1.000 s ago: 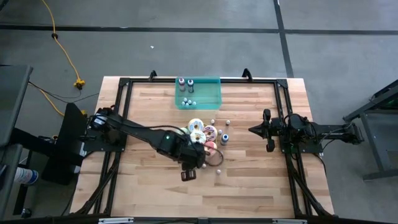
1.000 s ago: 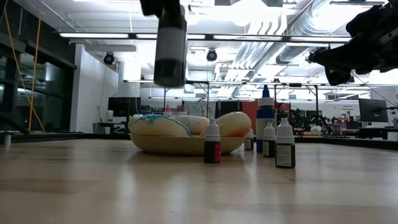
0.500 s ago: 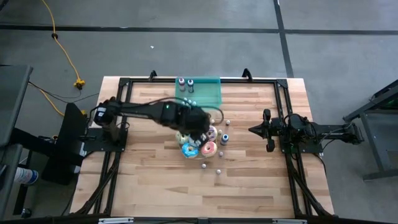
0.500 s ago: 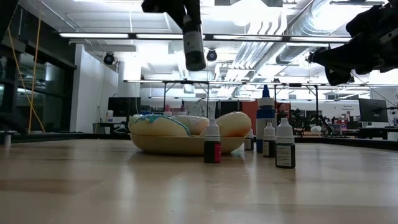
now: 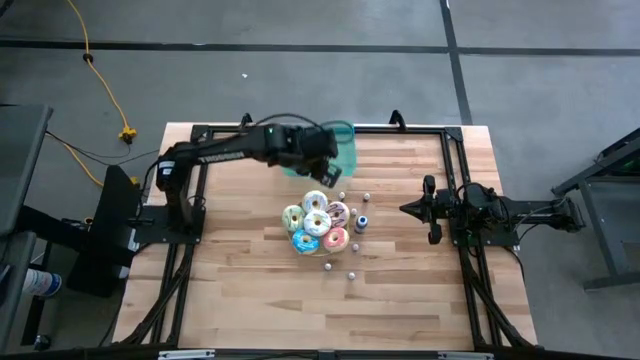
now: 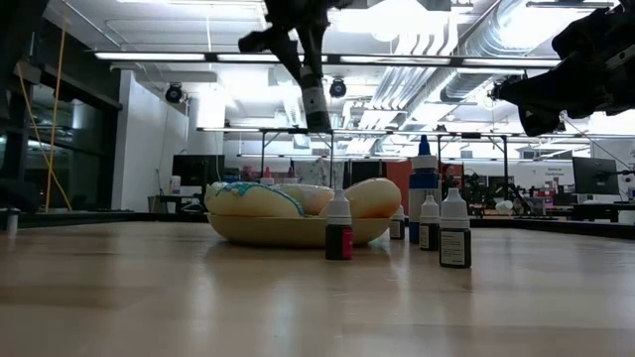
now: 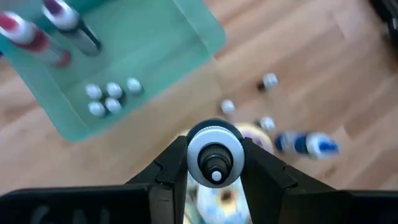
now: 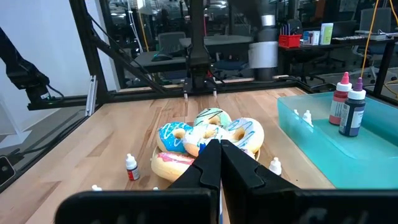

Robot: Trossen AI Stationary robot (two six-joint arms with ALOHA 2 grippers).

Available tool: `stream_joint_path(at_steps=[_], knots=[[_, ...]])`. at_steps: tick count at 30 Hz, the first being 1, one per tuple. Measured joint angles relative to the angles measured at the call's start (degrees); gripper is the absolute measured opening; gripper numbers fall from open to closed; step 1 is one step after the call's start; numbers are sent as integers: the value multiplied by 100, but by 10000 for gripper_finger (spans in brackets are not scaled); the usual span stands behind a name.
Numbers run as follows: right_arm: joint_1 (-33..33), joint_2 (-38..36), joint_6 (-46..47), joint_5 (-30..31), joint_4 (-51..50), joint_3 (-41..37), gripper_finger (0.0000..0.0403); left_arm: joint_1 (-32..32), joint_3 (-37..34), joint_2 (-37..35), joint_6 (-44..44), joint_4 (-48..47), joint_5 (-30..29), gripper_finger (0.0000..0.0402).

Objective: Pick & Place food coloring
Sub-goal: Put the large black food coloring bottle into the green container

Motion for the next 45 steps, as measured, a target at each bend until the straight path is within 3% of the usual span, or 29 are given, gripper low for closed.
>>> stream_joint_path(at_steps=[12,23,28,45], knots=[[-1,-2,0,0,0,-2,0,1175,202,442,113,557,-81,107],[0,-2,0,0,1,-2,0,1634,2133,1979,560,94,-62,107],[-2,-7,93,0,0,0,0,1798,1944,2126,503,281,17,107],[-2,-12,-212,-82,-14,-2,0,1988,1836,2457,408,42,-631,107]])
